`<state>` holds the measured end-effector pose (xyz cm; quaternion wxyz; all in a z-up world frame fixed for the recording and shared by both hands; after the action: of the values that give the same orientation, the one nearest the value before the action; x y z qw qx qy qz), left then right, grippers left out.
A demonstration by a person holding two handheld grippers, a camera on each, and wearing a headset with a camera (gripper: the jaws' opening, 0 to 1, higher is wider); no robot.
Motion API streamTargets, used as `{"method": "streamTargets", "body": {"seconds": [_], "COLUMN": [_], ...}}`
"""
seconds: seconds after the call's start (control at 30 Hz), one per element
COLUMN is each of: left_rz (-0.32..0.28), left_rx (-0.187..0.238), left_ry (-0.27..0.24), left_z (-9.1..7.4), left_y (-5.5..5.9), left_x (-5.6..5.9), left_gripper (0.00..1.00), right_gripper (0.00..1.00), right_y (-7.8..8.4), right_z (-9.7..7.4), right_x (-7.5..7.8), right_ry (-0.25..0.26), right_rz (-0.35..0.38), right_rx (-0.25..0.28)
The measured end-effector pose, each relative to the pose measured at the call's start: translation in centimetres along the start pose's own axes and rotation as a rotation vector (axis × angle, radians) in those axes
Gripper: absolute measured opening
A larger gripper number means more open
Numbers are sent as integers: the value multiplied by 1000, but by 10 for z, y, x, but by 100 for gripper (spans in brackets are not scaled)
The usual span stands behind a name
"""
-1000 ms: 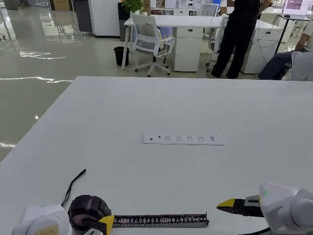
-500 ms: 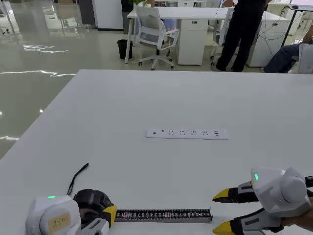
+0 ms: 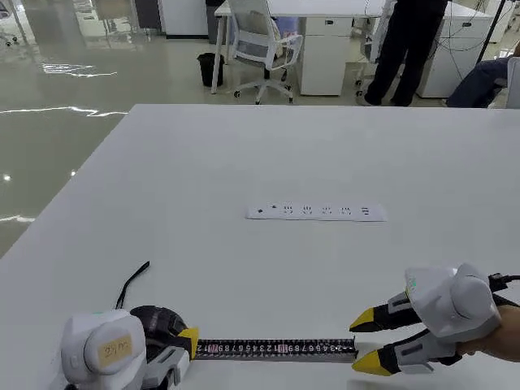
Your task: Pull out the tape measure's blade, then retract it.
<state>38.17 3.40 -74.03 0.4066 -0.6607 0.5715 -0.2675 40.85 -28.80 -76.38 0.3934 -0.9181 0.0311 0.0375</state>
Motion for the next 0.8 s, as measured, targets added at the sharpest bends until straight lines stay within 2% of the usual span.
{"method": "streamTargets", "body": {"seconds": [0.4, 0.8], "left_rz": [-6, -6], "left_rx": [-14, -13], "left_ry": [-18, -30], "left_z": [6, 7], "left_y": [4, 6], "left_x": [2, 3], "left_gripper": [77, 75], "right_gripper": [19, 15], "right_y": [6, 8], "right_z": [9, 12], "right_x": [9, 10], "right_ry": [-63, -76], "right_rz": [-68, -81], "right_rx": [-45, -31]}}
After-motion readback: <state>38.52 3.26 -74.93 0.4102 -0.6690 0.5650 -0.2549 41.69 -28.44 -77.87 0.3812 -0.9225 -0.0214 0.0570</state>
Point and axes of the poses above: the centre of the closed fingertips' face, and the gripper's own axes: z roughly forward along the fingers, x roughly to its right, y roughly out of its underside, the point moved 7 cm from there along -z, roughly backward along the fingers, and after that the axes turned 12 degrees about -y, right-handed, at the moved point
